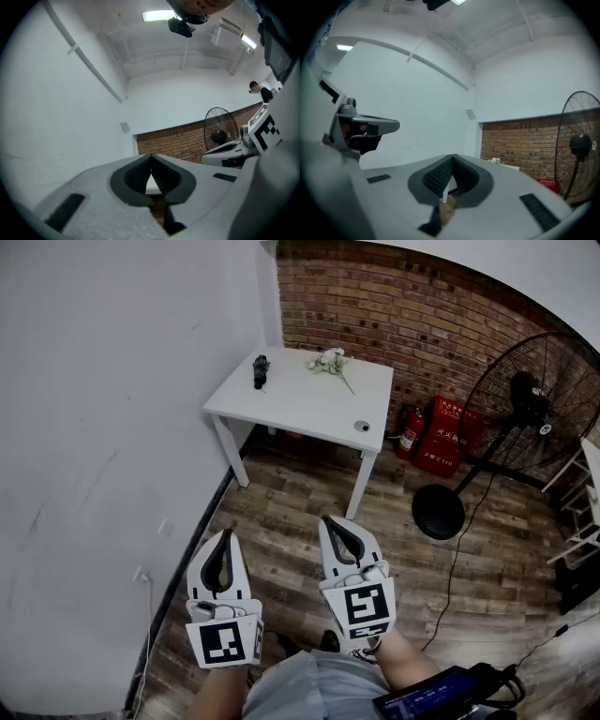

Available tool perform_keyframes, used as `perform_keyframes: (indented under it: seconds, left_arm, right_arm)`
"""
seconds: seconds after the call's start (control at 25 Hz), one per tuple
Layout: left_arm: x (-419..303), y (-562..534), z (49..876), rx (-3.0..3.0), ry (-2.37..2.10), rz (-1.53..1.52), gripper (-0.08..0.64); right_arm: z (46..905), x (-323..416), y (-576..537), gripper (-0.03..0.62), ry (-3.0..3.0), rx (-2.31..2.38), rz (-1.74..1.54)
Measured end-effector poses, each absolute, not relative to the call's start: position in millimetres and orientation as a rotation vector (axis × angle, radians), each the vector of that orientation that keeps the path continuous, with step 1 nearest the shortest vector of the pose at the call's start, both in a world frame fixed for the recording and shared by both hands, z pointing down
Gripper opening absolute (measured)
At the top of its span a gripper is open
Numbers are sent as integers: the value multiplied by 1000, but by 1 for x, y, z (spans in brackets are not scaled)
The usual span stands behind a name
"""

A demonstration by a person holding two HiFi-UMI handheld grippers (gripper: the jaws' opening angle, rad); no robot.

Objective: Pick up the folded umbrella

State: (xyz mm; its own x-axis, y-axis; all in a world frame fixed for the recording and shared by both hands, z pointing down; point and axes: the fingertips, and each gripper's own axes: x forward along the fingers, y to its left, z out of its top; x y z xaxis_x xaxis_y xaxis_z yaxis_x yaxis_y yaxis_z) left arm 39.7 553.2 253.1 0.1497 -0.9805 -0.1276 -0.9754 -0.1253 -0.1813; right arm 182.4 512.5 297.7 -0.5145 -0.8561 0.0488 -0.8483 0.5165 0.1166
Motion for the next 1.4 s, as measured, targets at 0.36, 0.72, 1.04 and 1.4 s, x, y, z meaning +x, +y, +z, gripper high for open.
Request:
perform_keyframes:
  seconds: [0.36, 0.72, 1.04, 1.4]
  left_arm:
    - [53, 544, 255, -2192, 1935, -59, 6]
    - [72, 537, 263, -2159, 1985, -86, 6]
    - [75, 523, 270, -2146, 2007, -104, 6]
    - [39, 469, 280, -2144, 2027, -98, 6]
  right_arm:
    - [296, 196, 505, 5, -2672, 1484, -126]
    - [306, 206, 492, 221, -2742, 1380, -38]
    - [309, 211, 471, 244, -2758, 1381, -79]
    - [322, 183, 416, 276, -2706, 1370, -58]
